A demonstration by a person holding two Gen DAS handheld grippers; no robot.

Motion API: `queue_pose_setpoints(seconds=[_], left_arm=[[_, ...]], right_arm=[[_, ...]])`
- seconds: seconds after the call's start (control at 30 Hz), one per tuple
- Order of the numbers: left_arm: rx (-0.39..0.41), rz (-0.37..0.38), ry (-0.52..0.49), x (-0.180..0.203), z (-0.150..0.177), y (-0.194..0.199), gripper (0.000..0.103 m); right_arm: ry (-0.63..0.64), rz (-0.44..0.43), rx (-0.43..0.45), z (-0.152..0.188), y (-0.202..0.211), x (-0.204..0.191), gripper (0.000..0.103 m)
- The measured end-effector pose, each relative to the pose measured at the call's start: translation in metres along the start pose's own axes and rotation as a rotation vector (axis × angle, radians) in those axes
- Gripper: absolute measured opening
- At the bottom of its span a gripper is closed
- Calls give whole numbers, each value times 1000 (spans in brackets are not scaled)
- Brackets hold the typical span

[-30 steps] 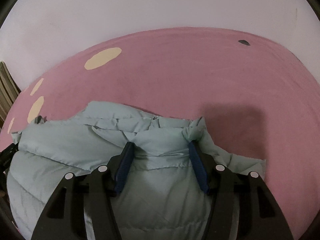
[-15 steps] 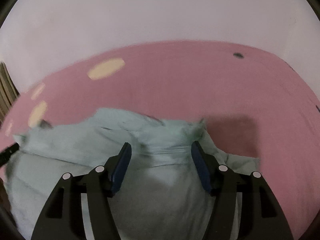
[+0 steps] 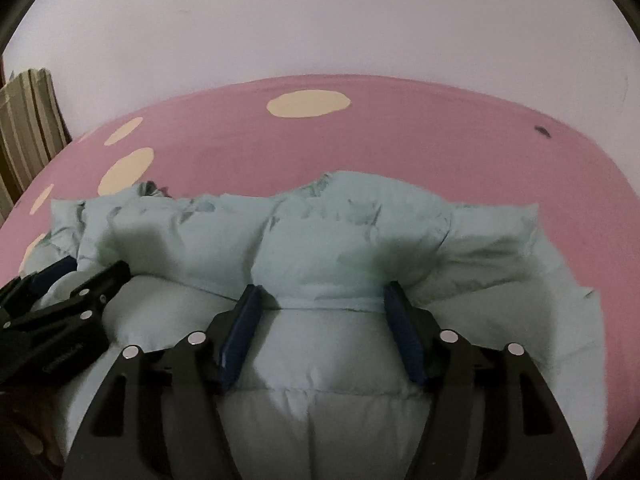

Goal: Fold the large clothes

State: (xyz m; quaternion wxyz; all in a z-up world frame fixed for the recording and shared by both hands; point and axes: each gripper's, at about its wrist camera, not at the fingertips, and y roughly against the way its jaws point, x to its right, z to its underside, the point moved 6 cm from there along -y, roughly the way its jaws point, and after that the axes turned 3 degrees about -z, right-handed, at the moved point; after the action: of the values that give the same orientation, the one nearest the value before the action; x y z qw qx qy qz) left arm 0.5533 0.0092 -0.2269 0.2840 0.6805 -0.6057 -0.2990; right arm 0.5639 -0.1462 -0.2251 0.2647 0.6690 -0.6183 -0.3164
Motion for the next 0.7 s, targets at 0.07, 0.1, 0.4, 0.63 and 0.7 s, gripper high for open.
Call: queue_pose_setpoints(seconds=[0.07, 0.1, 0.4, 0.63, 0.7], left_arm=[[-7, -4, -8, 2, 1, -7, 80], [-8, -3, -8, 1, 2, -10, 80], [-32, 0, -15, 3, 0, -19, 82], [-27, 19, 6, -16, -5, 14, 81], [-16, 11, 39, -31, -3, 24, 81]], right_arm=[[6, 18, 1, 1, -4, -1, 65], [13, 29, -2, 2, -8, -2, 65], [11, 31, -19, 1, -13, -1, 65], [-74, 0, 52, -8, 26, 20, 65], [-92, 26, 62, -6, 38, 35, 65]])
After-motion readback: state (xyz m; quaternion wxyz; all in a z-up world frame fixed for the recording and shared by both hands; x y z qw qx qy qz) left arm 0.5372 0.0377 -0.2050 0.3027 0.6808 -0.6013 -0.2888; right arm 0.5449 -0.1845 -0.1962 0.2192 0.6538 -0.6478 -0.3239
